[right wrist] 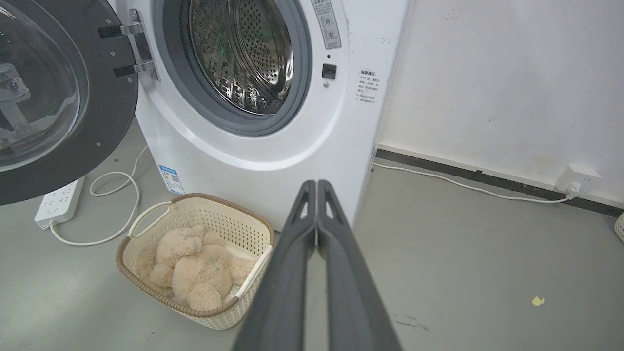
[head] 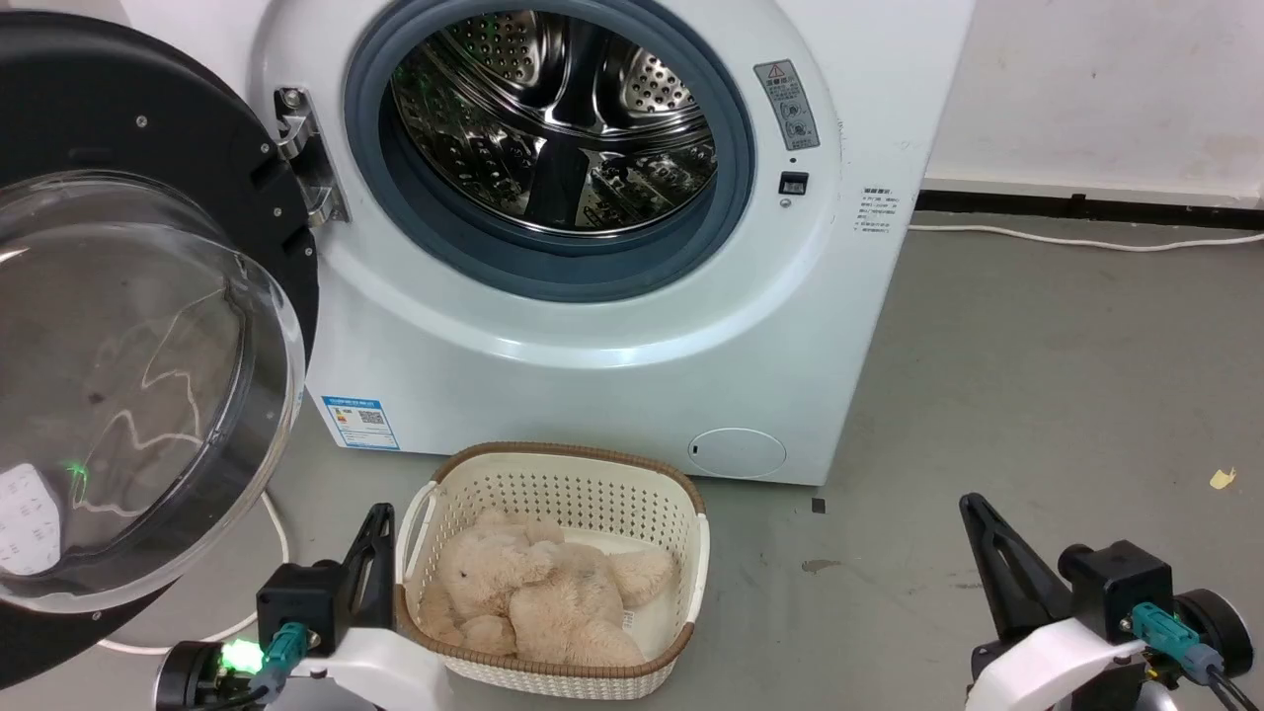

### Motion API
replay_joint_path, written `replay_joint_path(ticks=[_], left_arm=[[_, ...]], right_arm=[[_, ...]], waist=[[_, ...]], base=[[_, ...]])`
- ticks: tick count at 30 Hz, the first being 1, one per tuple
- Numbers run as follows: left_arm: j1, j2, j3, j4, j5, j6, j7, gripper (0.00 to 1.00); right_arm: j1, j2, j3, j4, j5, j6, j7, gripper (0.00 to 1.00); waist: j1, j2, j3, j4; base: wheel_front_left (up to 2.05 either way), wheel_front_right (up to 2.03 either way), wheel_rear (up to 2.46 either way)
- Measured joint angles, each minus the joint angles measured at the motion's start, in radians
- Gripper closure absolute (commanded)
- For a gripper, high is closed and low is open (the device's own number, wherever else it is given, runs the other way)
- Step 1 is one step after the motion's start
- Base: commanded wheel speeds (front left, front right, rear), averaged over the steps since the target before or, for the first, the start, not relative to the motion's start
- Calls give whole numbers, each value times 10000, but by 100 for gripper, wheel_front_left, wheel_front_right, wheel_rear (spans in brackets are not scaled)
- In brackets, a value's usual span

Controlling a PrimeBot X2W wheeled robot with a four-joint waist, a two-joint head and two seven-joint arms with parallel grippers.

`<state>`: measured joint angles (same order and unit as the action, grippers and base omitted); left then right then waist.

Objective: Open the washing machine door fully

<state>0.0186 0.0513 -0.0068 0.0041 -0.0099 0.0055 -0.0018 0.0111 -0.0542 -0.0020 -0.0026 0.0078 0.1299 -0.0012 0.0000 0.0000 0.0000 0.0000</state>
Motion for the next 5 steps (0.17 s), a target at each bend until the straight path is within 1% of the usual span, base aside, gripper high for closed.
replay_joint_path(ticks=[5], left_arm=[[-28,-12,38,-4,10,-2,15,100]], right_arm=[[1,0,23,4,0,0,6,100]], waist=[[0,0,0,0]], base=[[0,0,0]])
